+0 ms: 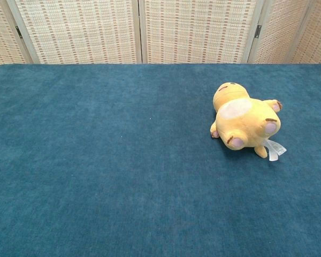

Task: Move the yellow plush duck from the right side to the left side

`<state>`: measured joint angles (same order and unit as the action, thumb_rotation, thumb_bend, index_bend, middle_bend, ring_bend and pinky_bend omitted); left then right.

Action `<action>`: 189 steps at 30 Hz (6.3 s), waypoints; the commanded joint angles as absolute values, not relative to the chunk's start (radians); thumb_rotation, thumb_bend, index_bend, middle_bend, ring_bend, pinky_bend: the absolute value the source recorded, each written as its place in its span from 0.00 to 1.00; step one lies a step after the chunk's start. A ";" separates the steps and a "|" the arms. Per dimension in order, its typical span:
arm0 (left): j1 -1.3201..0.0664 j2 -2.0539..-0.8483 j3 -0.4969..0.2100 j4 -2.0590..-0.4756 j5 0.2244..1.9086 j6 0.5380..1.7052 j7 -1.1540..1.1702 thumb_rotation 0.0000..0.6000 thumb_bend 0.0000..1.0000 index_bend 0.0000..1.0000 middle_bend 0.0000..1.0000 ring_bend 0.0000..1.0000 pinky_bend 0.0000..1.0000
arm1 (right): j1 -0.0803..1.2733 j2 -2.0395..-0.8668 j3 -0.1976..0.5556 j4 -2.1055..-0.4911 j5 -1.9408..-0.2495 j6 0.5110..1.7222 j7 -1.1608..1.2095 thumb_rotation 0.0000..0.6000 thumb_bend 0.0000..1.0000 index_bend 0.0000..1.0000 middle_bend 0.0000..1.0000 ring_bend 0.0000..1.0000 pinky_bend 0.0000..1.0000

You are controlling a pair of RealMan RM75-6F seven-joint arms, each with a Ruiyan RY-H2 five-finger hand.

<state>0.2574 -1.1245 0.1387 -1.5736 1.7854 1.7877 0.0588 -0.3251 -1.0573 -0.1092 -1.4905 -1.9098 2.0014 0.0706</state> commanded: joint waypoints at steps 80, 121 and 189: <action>0.186 -1.097 0.058 -1.555 1.625 1.714 -0.122 1.00 0.33 0.04 0.12 0.05 0.14 | 0.669 -2.061 0.128 -1.235 -1.697 1.177 -0.416 1.00 0.54 0.73 0.69 0.58 0.82; 0.185 -1.102 0.075 -1.528 1.672 1.739 -0.165 1.00 0.33 0.05 0.12 0.05 0.14 | 0.521 -1.751 0.038 -1.835 -1.427 1.135 -0.843 1.00 0.14 0.00 0.00 0.00 0.00; -0.153 -1.973 -0.059 -1.480 1.606 1.327 0.743 1.00 0.31 0.41 0.37 0.30 0.52 | -0.128 -1.077 -0.175 -1.489 -1.858 1.915 0.157 1.00 0.18 0.00 0.00 0.00 0.00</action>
<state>-0.1472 -1.9779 -0.0694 -1.5135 1.5738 1.2883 0.7896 -0.1225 -1.0772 -0.1765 -1.4898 -1.8514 1.9085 0.1592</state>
